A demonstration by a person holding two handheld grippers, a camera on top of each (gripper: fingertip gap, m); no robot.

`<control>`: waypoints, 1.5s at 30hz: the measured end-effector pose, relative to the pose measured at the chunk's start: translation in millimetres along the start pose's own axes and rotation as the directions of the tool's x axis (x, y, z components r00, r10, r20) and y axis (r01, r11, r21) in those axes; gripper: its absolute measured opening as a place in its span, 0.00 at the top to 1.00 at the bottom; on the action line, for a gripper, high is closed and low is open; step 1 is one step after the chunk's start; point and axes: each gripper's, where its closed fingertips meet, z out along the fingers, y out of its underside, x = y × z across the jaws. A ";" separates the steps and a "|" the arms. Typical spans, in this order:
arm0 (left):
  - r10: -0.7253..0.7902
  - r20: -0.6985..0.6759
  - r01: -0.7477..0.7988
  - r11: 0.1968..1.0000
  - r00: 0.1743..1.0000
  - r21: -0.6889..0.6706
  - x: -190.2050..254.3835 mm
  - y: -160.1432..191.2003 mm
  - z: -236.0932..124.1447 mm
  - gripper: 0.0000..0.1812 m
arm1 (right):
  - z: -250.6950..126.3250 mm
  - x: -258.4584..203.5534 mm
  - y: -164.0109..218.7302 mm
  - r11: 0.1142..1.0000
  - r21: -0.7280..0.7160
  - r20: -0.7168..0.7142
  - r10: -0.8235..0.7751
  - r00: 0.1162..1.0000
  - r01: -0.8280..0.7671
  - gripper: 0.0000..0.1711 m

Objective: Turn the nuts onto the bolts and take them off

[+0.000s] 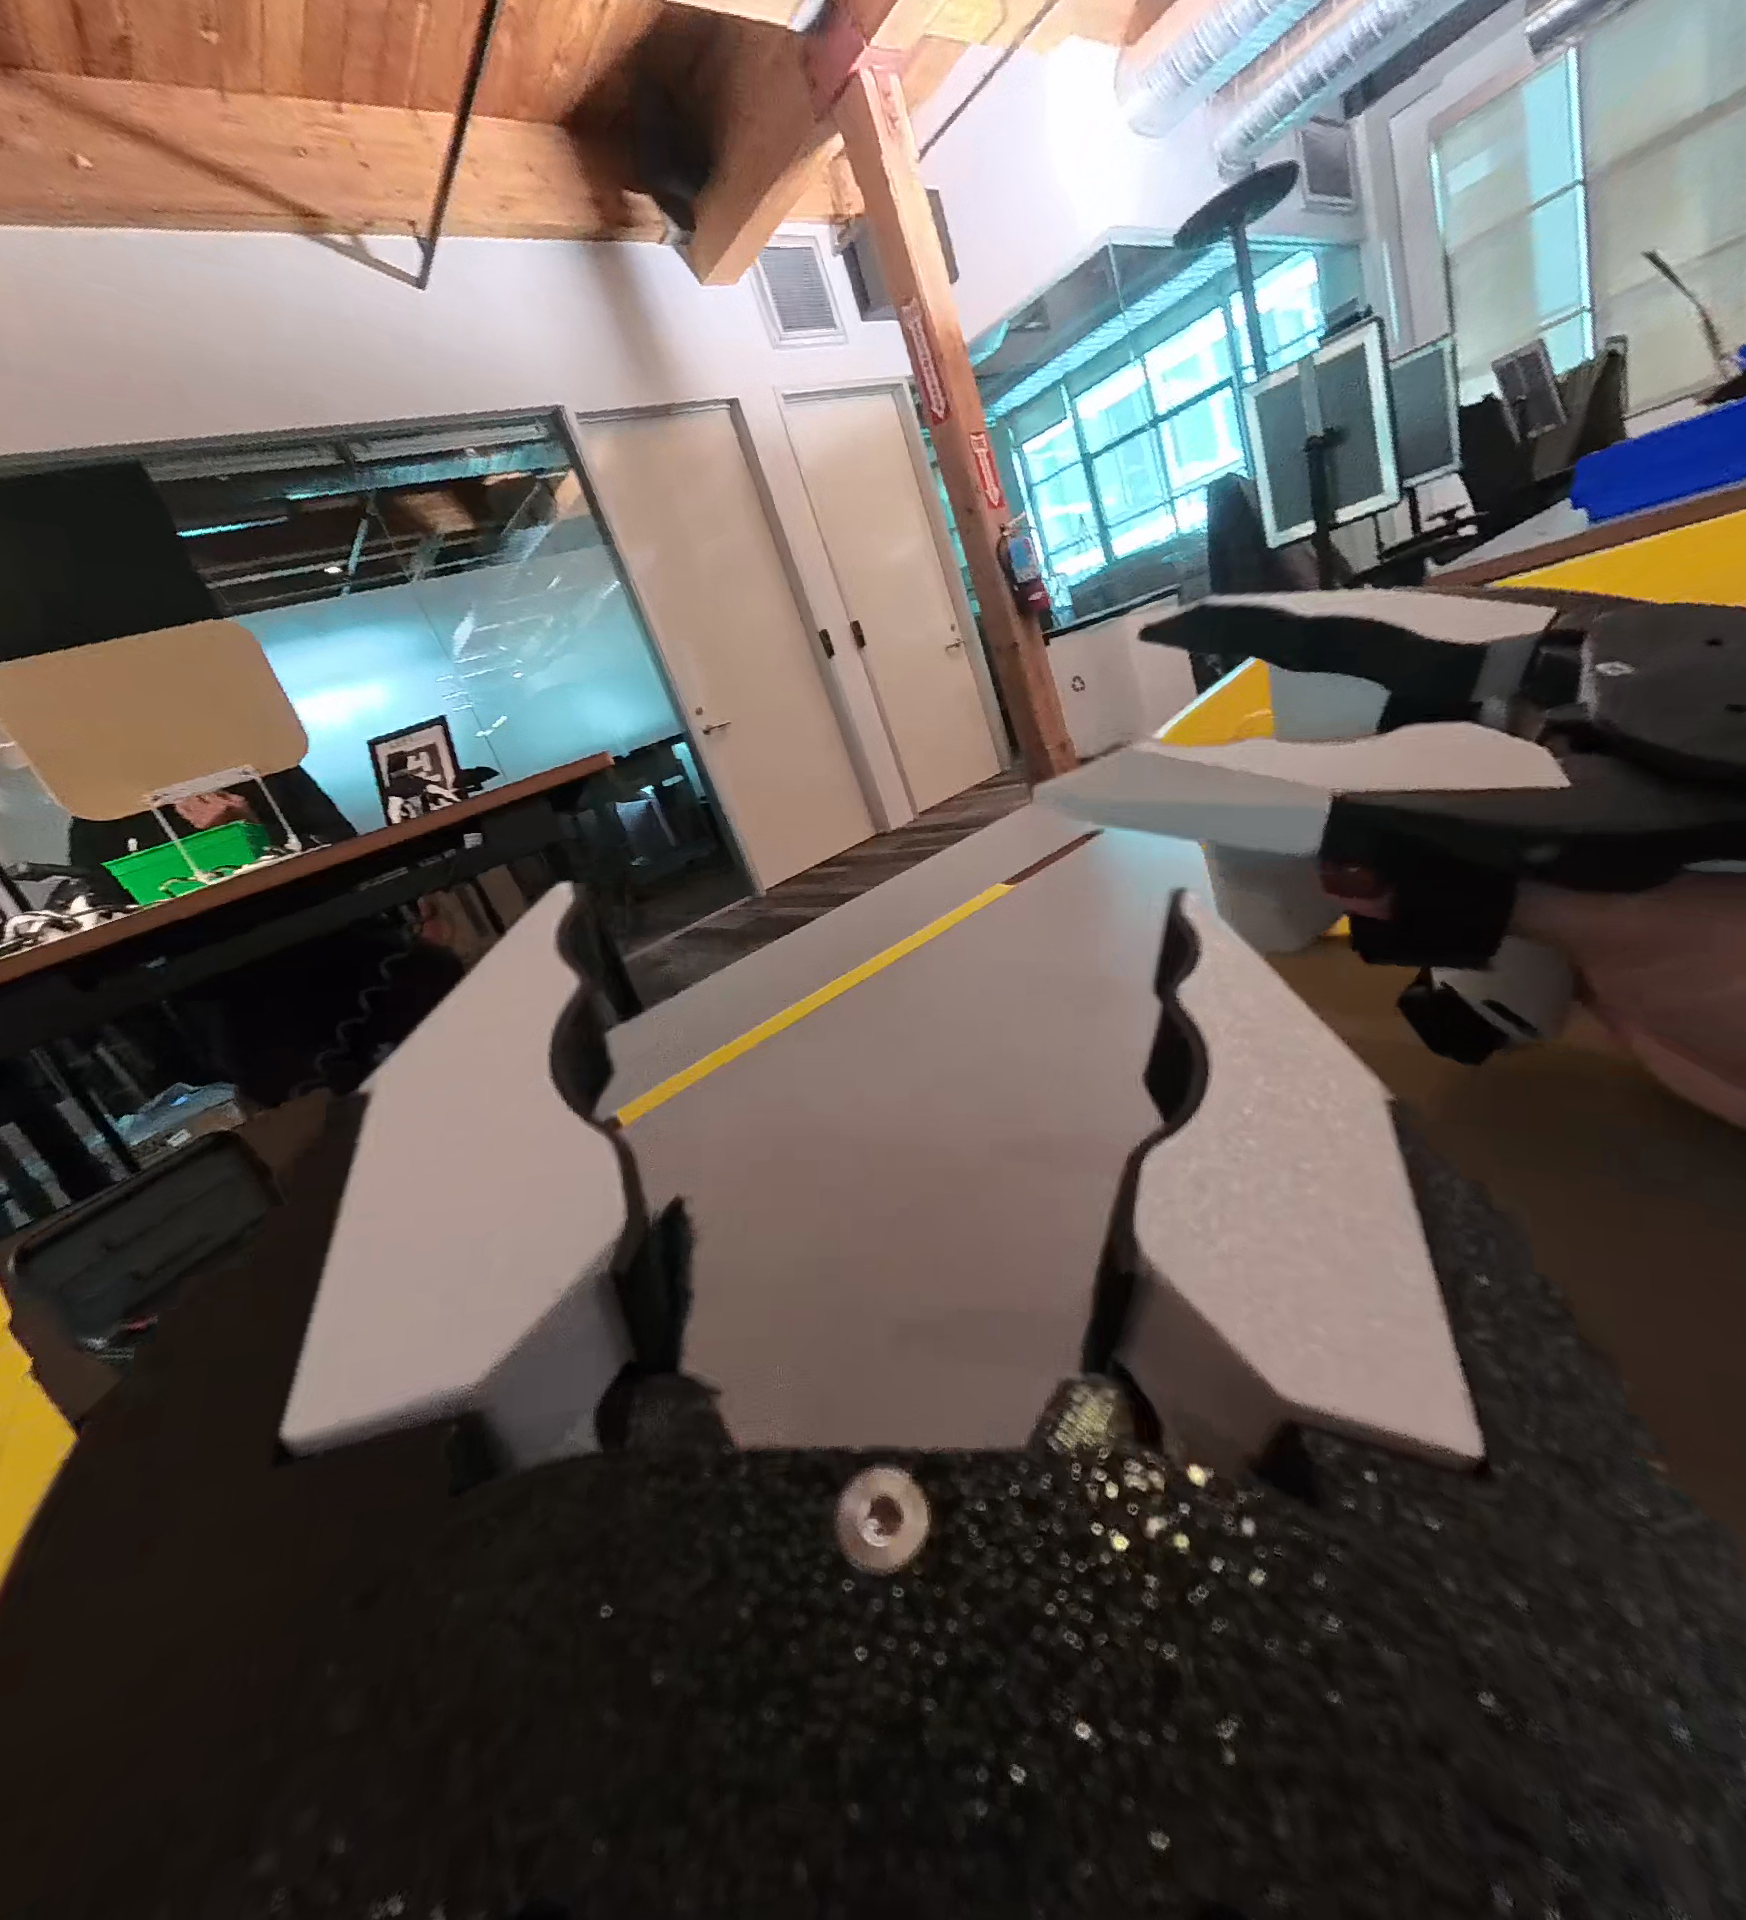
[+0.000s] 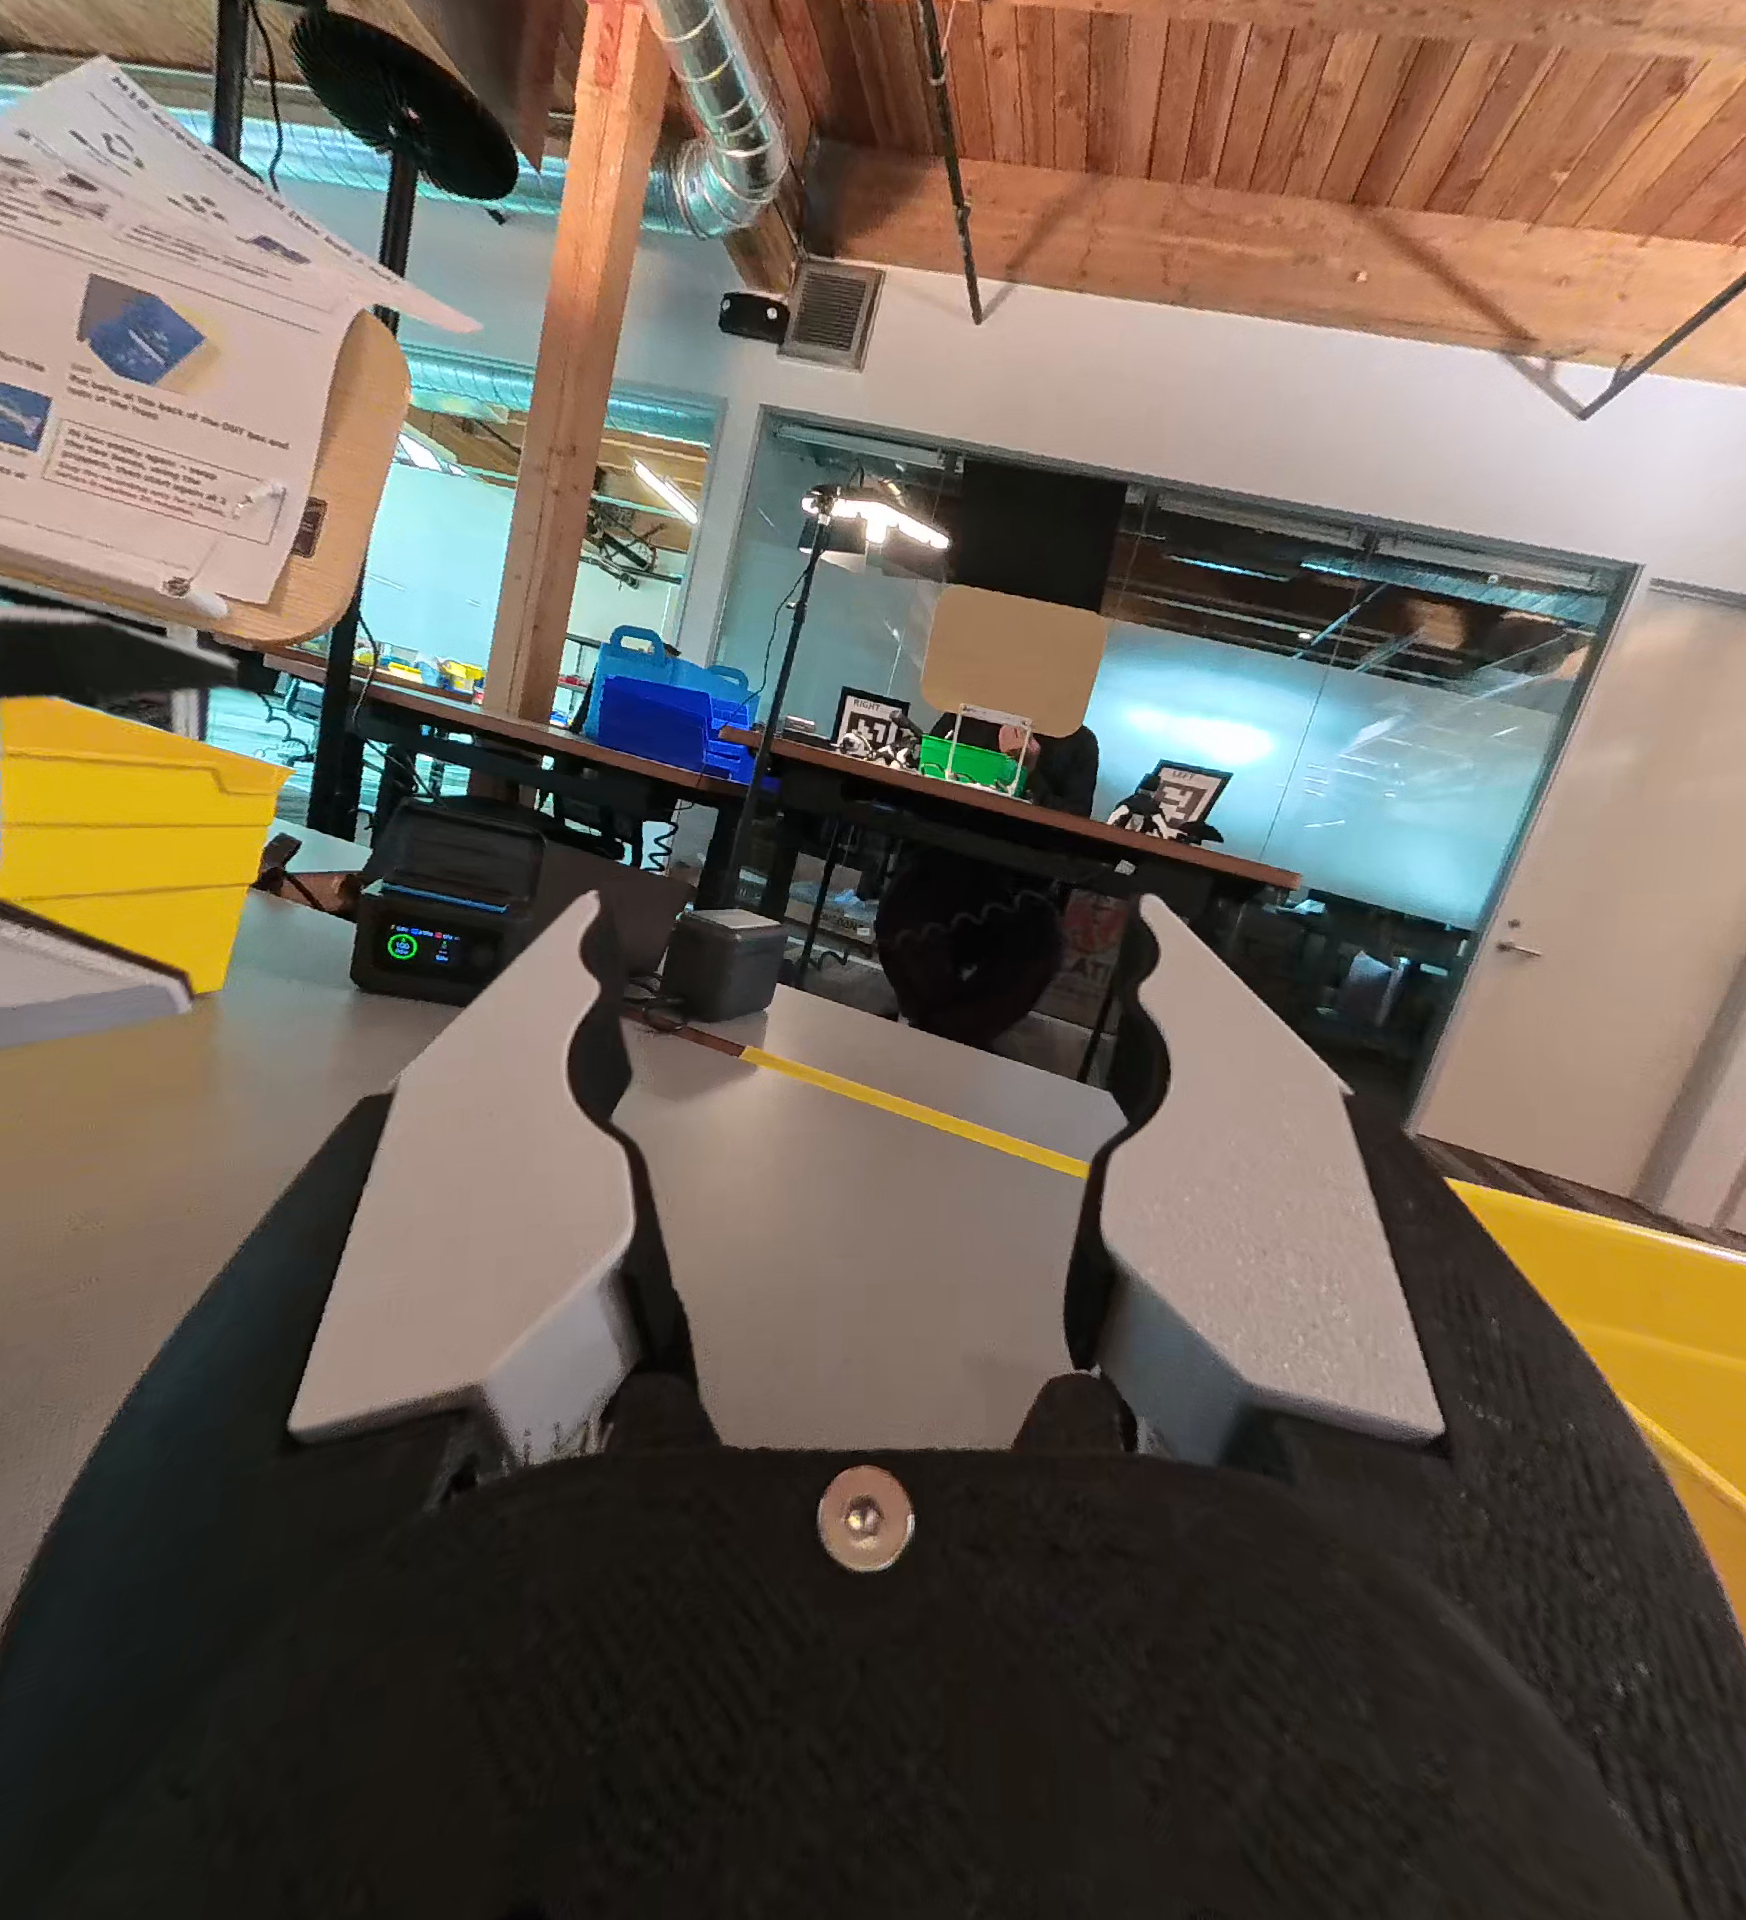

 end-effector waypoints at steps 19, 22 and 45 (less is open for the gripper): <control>0.015 0.134 -0.035 0.989 0.991 0.147 -12.0 -73.0 -6.3 0.19 | 4.0 -3.6 5.7 0.998 -0.017 0.027 0.062 0.998 -0.061 0.27; -0.036 0.219 -0.008 0.981 0.975 0.195 -33.8 -102.1 -15.7 0.20 | 3.1 -1.4 5.5 0.997 -0.014 0.019 0.072 0.997 -0.072 0.27; -0.419 0.646 0.753 0.512 0.638 -0.412 -204.0 -25.1 -225.2 0.66 | 2.9 1.4 11.9 0.995 -0.046 0.011 0.092 0.996 -0.091 0.30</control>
